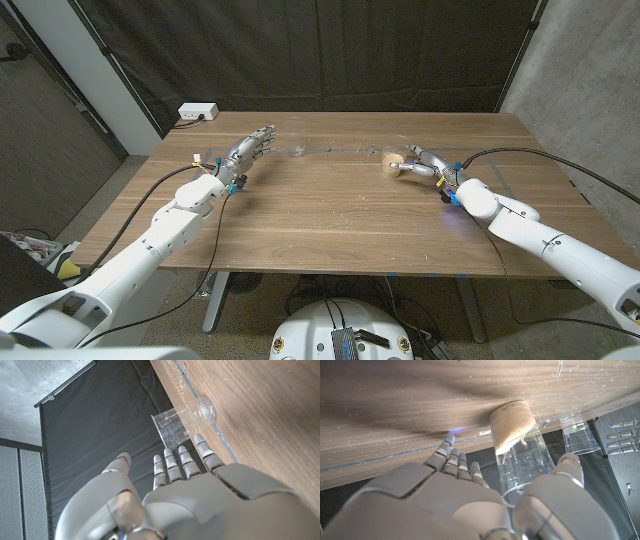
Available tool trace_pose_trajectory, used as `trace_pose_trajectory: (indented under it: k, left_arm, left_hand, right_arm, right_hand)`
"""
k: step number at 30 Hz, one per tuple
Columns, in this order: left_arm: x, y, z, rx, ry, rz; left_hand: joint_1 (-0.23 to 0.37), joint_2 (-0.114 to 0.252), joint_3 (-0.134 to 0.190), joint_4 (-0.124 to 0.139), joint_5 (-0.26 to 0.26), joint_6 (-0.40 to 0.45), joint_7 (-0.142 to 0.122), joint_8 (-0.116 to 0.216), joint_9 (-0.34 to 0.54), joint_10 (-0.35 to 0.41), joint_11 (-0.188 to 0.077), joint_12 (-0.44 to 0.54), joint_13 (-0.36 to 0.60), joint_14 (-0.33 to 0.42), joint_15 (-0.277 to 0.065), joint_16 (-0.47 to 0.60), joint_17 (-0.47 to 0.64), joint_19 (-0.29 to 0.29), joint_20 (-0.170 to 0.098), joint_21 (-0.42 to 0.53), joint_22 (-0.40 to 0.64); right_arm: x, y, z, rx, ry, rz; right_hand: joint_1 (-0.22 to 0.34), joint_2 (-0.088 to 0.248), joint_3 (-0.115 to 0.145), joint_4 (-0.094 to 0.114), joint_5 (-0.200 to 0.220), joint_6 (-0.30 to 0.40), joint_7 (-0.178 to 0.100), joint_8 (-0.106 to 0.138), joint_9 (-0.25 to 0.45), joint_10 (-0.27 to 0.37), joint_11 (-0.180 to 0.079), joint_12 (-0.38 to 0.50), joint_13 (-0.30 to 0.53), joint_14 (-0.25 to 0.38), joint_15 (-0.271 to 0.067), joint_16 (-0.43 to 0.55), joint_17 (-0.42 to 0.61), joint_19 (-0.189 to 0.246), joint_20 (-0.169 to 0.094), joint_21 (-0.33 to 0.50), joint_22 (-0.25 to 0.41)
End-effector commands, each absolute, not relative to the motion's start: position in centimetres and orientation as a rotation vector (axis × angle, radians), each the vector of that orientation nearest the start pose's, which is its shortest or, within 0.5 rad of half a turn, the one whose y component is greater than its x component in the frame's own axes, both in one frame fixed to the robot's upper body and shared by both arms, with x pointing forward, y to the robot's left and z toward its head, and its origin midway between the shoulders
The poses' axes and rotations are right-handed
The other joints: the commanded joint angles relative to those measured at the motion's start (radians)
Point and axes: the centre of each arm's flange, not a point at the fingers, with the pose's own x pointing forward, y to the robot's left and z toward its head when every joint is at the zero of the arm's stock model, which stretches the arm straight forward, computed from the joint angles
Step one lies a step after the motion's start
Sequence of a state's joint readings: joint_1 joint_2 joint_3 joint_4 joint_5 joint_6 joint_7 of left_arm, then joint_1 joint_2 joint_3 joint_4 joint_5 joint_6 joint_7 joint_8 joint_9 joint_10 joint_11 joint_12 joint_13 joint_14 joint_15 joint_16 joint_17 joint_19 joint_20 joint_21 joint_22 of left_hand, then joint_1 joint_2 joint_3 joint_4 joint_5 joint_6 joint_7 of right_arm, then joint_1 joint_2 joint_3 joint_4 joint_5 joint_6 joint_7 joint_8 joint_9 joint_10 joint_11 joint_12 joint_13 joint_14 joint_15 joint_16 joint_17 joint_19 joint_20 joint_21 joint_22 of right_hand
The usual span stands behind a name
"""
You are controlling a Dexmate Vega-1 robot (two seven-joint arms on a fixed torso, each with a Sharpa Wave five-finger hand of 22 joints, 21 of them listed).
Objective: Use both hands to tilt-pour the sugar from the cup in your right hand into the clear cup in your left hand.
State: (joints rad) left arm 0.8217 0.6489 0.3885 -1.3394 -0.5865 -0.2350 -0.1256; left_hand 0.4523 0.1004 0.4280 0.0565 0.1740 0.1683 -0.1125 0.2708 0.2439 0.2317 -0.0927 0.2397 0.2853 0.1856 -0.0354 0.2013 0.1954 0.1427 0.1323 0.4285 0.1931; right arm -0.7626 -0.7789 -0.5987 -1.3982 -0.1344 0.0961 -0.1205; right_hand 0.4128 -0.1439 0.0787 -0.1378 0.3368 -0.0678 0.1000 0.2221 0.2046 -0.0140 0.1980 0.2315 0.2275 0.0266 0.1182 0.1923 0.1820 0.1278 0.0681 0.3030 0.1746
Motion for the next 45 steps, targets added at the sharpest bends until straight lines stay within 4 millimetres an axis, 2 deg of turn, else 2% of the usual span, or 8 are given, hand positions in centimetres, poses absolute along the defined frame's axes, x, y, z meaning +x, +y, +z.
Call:
trace_pose_trajectory:
  k: [1,14,19,26,31,41,42,45]
  left_arm:
    - [65.0,32.5,-1.8,0.166,-0.556,-0.264]
    - [65.4,32.9,-2.6,0.142,-0.552,-0.264]
    - [65.7,32.9,-2.6,0.137,-0.551,-0.267]
    - [66.1,32.9,-2.5,0.139,-0.549,-0.277]
    - [66.4,33.0,-2.2,0.143,-0.546,-0.283]
    - [66.8,33.0,-1.5,0.160,-0.542,-0.296]
    - [66.9,33.0,-1.4,0.163,-0.541,-0.299]
    - [67.0,33.0,-1.1,0.166,-0.540,-0.300]
  left_hand:
    - [0.003,0.001,0.010,0.000,0.002,0.005,-0.001,0.000,0.003,0.009,0.004,0.006,0.006,0.005,-0.041,0.005,0.003,0.008,0.001,-0.005,0.003]
    - [0.002,0.001,0.011,-0.001,0.001,0.009,0.002,0.000,0.003,0.012,0.006,0.007,0.006,0.005,-0.041,0.005,0.003,0.007,0.000,-0.007,0.004]
    - [0.001,0.001,0.011,-0.001,0.001,0.009,0.001,-0.001,0.003,0.014,0.005,0.007,0.006,0.006,-0.043,0.006,0.003,0.007,0.001,-0.007,0.004]
    - [0.001,0.001,0.012,-0.001,0.001,0.008,0.001,-0.002,0.003,0.013,0.007,0.006,0.006,0.006,-0.043,0.006,0.003,0.007,0.000,-0.008,0.004]
    - [0.000,0.001,0.013,-0.001,0.002,0.010,0.003,-0.002,0.003,0.015,0.006,0.007,0.006,0.008,-0.041,0.006,0.003,0.008,0.000,-0.008,0.004]
    - [0.000,0.001,0.014,-0.002,0.002,0.007,0.000,-0.004,0.003,0.017,0.008,0.007,0.006,0.009,-0.040,0.006,0.003,0.008,0.000,-0.009,0.004]
    - [0.000,0.001,0.014,-0.002,0.002,0.009,0.000,-0.004,0.003,0.018,0.007,0.007,0.006,0.009,-0.040,0.006,0.003,0.008,0.000,-0.010,0.004]
    - [0.000,0.001,0.014,-0.002,0.002,0.009,0.002,-0.004,0.003,0.018,0.008,0.007,0.007,0.011,-0.037,0.007,0.003,0.007,-0.001,-0.010,0.004]
  right_arm:
    - [65.8,-28.0,-3.3,-1.002,-0.508,0.085]
    - [65.8,-26.4,-3.1,-0.975,-0.509,0.099]
    - [65.6,-26.2,-3.0,-0.920,-0.527,0.075]
    - [65.7,-25.7,-3.2,-0.827,-0.553,0.043]
    - [66.1,-25.4,-4.0,-0.704,-0.561,0.028]
    - [66.9,-24.1,-5.4,-0.604,-0.555,0.043]
    - [67.0,-23.9,-5.5,-0.597,-0.557,0.043]
    - [67.1,-23.6,-5.9,-0.591,-0.566,0.041]
  right_hand:
    - [0.017,0.003,-0.006,-0.004,0.005,0.005,0.007,0.000,-0.001,0.005,0.007,0.000,0.001,0.001,0.009,-0.004,-0.001,0.003,0.004,-0.004,0.005]
    - [0.023,0.008,-0.008,-0.002,0.009,0.022,0.006,0.004,-0.001,0.023,0.003,0.007,-0.003,0.017,0.005,0.002,0.000,0.008,0.012,-0.010,0.006]
    - [0.034,0.022,-0.004,0.000,0.012,0.033,-0.002,0.006,0.000,0.031,-0.038,0.012,-0.003,0.038,-0.018,0.008,0.001,0.017,0.012,-0.015,0.007]
    - [0.055,0.041,0.004,-0.001,0.016,0.049,-0.030,0.011,0.003,0.048,-0.076,0.024,0.003,0.070,-0.048,0.017,0.005,0.042,0.001,-0.015,0.010]
    - [0.065,0.049,0.008,-0.002,0.017,0.051,-0.041,0.011,0.005,0.046,-0.089,0.027,0.007,0.081,-0.062,0.020,0.007,0.054,0.006,-0.013,0.011]
    - [0.082,0.062,0.016,-0.003,0.016,0.032,-0.055,0.005,0.008,0.031,-0.098,0.026,0.013,0.071,-0.060,0.014,0.011,0.049,0.019,-0.020,0.013]
    - [0.083,0.064,0.016,-0.003,0.016,0.029,-0.058,0.004,0.009,0.029,-0.097,0.025,0.014,0.072,-0.064,0.015,0.011,0.049,0.020,-0.021,0.013]
    - [0.098,0.080,0.025,-0.003,0.013,0.023,-0.072,0.004,0.013,0.024,-0.123,0.030,0.023,0.084,-0.095,0.021,0.017,0.051,0.021,-0.024,0.015]
